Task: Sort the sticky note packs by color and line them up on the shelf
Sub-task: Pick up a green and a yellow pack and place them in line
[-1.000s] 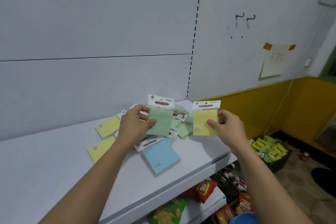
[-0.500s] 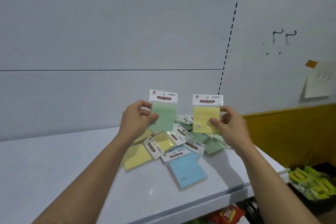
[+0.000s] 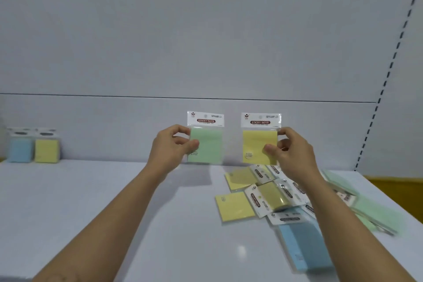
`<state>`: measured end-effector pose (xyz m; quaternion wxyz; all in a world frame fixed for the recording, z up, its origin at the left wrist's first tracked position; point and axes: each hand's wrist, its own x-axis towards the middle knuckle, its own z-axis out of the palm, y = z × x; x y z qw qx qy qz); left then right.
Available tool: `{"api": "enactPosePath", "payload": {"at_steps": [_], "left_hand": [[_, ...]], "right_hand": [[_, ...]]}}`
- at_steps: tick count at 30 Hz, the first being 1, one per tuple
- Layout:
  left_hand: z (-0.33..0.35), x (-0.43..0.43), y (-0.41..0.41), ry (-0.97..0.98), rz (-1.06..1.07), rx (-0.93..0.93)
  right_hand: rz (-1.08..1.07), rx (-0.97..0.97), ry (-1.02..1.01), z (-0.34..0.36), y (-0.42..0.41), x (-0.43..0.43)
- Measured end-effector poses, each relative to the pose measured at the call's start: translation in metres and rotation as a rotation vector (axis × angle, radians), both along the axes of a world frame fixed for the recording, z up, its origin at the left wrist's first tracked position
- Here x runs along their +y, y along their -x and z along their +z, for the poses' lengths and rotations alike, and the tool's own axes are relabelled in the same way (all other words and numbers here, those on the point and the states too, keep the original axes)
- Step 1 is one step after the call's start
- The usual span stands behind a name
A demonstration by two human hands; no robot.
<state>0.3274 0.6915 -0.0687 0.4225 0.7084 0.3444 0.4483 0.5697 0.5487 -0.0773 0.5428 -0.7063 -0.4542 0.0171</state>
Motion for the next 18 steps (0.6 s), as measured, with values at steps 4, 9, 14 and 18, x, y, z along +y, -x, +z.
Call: {"api": "enactPosePath", "payload": {"at_steps": [4, 9, 14, 18], "left_hand": [[0.005, 0.009, 0.034, 0.009, 0.086, 0.027], [0.007, 0.016, 0.072, 0.003, 0.181, 0.032], [0.005, 0.026, 0.118, 0.024, 0.265, 0.005], [0.004, 0.032, 0.159, 0.018, 0.297, -0.010]], "right_hand": [[0.084, 0.005, 0.004, 0.003, 0.025, 0.031], [0.169, 0.018, 0.006, 0.005, 0.059, 0.060], [0.228, 0.002, 0.031, 0.010, 0.099, 0.079], [0.259, -0.021, 0.027, 0.017, 0.136, 0.092]]}}
